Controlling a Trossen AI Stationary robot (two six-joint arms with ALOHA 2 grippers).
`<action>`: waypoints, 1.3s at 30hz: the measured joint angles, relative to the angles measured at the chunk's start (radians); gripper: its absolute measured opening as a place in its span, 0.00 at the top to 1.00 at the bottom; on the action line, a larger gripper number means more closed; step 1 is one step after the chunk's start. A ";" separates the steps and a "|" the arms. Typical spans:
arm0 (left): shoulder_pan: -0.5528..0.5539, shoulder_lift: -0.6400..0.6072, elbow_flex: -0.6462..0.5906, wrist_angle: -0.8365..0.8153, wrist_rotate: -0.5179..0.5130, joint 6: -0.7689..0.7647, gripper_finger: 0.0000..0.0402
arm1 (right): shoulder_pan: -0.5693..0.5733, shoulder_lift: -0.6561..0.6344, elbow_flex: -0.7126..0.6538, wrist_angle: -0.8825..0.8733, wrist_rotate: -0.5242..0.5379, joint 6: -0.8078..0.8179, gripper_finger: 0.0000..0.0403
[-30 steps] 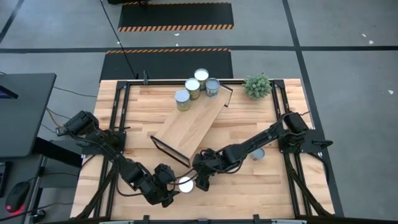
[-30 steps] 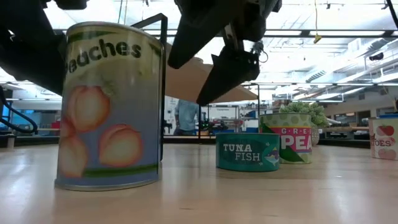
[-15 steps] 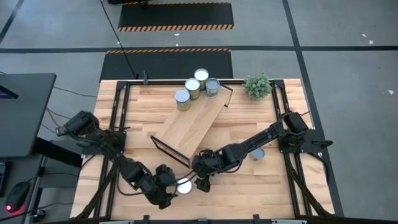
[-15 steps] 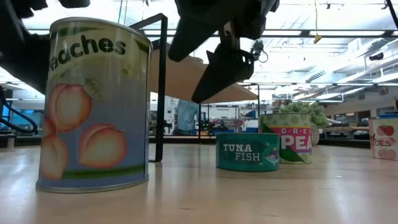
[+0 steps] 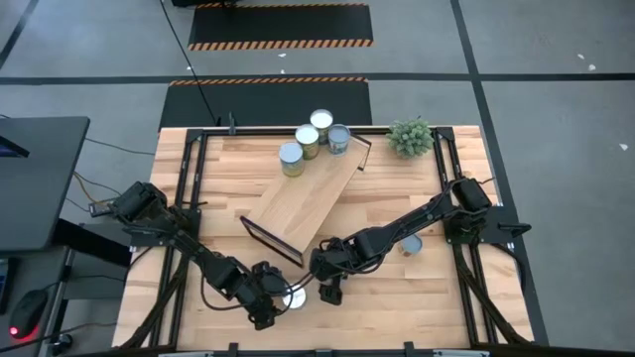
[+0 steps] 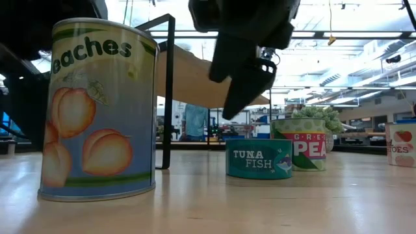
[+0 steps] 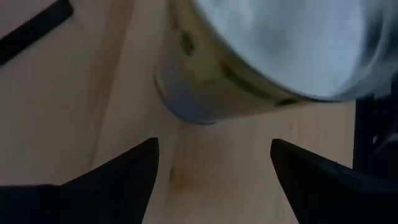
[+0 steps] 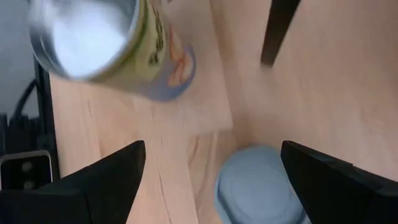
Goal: Pick and place cans onto a shelf
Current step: Put the canned peaches on the shelf
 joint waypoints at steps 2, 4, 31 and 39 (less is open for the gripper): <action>0.000 0.000 0.000 -0.010 0.006 -0.054 0.21 | 0.001 -0.001 0.000 -0.011 -0.021 -0.011 0.05; 0.001 0.000 0.000 -0.001 0.009 -0.057 0.21 | 0.011 -0.007 0.000 -0.027 -0.020 -0.037 0.05; -0.031 0.008 0.000 0.142 -0.258 0.028 0.02 | 0.001 -0.017 0.000 -0.046 -0.050 -0.132 0.05; -0.031 0.061 0.000 0.302 -0.301 0.118 0.02 | 0.000 -0.017 -0.001 0.011 -0.050 -0.133 0.05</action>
